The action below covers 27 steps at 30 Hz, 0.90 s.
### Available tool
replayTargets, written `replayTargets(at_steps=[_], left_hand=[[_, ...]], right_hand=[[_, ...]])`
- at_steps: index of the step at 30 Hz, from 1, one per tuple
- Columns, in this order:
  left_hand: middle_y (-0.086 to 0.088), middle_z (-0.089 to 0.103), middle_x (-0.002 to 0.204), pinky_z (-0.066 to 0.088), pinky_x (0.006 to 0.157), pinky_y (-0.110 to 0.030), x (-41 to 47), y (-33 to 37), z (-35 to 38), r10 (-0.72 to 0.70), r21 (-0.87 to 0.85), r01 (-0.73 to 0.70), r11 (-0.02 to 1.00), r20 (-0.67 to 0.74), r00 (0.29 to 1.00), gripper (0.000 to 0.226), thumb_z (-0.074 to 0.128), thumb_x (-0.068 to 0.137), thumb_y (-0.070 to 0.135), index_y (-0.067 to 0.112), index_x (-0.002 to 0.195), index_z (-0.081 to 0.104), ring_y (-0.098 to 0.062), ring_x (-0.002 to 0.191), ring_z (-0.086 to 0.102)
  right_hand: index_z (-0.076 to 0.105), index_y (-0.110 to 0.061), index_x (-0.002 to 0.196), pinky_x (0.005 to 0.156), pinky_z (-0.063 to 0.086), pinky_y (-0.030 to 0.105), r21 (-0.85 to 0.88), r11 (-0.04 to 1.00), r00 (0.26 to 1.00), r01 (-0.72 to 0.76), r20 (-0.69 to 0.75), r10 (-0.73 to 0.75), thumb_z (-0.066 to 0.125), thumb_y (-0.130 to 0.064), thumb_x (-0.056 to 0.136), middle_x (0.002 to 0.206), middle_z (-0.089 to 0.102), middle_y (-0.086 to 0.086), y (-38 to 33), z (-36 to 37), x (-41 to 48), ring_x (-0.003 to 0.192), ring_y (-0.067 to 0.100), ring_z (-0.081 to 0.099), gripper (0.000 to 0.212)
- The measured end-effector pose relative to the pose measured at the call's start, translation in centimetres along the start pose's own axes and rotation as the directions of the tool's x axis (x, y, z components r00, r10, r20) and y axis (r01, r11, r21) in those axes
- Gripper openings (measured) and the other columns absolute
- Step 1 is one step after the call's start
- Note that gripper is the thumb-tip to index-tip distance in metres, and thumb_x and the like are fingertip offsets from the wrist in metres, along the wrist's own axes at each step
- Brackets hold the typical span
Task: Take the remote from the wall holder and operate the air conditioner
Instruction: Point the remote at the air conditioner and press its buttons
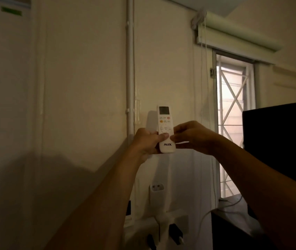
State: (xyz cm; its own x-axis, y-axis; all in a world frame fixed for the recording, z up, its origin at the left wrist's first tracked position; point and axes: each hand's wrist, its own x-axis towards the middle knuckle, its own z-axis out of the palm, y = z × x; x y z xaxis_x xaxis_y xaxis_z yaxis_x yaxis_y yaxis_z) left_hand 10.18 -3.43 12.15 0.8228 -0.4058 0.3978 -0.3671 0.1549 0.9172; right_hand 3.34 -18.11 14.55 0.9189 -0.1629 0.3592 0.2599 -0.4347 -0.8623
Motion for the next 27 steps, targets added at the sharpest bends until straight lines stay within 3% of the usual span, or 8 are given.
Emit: replayTargets(at_steps=[4,11,16,21,27], left_hand=[[-0.017,0.069,0.117,0.059,0.082,-0.048,0.4,2.9,0.8,0.049,0.007,-0.050,0.999,0.016,0.999,0.044,0.070,0.082,0.010,-0.003,0.123,0.058,-0.031,0.102,0.069],[-0.020,0.070,0.113,0.060,0.074,-0.044,0.7,10.1,3.2,0.182,-0.044,-0.180,0.983,0.071,0.981,0.041,0.070,0.082,0.011,-0.004,0.119,0.060,-0.030,0.096,0.070],[-0.021,0.068,0.113,0.059,0.074,-0.044,0.7,14.2,5.3,0.240,-0.060,-0.234,0.970,0.123,0.963,0.041,0.067,0.084,0.008,-0.004,0.121,0.057,-0.032,0.098,0.068],[-0.018,0.069,0.101,0.060,0.065,-0.039,0.9,16.5,6.7,0.281,-0.074,-0.272,0.959,0.176,0.943,0.039,0.067,0.084,0.007,-0.005,0.119,0.057,-0.027,0.083,0.069],[-0.013,0.069,0.089,0.060,0.068,-0.041,1.3,18.0,7.9,0.309,-0.074,-0.300,0.951,0.220,0.925,0.040,0.068,0.084,0.008,-0.004,0.120,0.056,-0.025,0.079,0.069]], right_hand=[[0.060,0.002,0.114,0.065,0.059,0.028,0.007,0.998,0.996,0.067,-0.054,-0.066,0.063,0.003,0.085,0.108,0.064,0.011,-2.5,-1.2,-0.2,0.095,0.023,0.066,0.029],[0.054,-0.001,0.121,0.079,0.058,0.036,0.057,0.977,0.955,0.207,-0.227,-0.189,0.056,-0.010,0.091,0.112,0.063,0.016,-8.7,-4.8,-1.1,0.102,0.031,0.065,0.031],[0.054,-0.001,0.112,0.076,0.057,0.035,0.124,0.957,0.906,0.261,-0.374,-0.198,0.053,-0.014,0.092,0.103,0.065,0.016,-12.5,-7.7,-1.3,0.093,0.029,0.067,0.024],[0.056,0.001,0.113,0.080,0.058,0.038,0.102,0.947,0.872,0.306,-0.428,-0.235,0.056,-0.015,0.091,0.101,0.067,0.015,-14.6,-10.0,-1.4,0.093,0.028,0.068,0.027],[0.058,0.002,0.110,0.077,0.059,0.037,0.090,0.943,0.857,0.320,-0.452,-0.248,0.060,-0.016,0.089,0.100,0.068,0.015,-15.6,-11.7,-1.6,0.090,0.029,0.069,0.027]])
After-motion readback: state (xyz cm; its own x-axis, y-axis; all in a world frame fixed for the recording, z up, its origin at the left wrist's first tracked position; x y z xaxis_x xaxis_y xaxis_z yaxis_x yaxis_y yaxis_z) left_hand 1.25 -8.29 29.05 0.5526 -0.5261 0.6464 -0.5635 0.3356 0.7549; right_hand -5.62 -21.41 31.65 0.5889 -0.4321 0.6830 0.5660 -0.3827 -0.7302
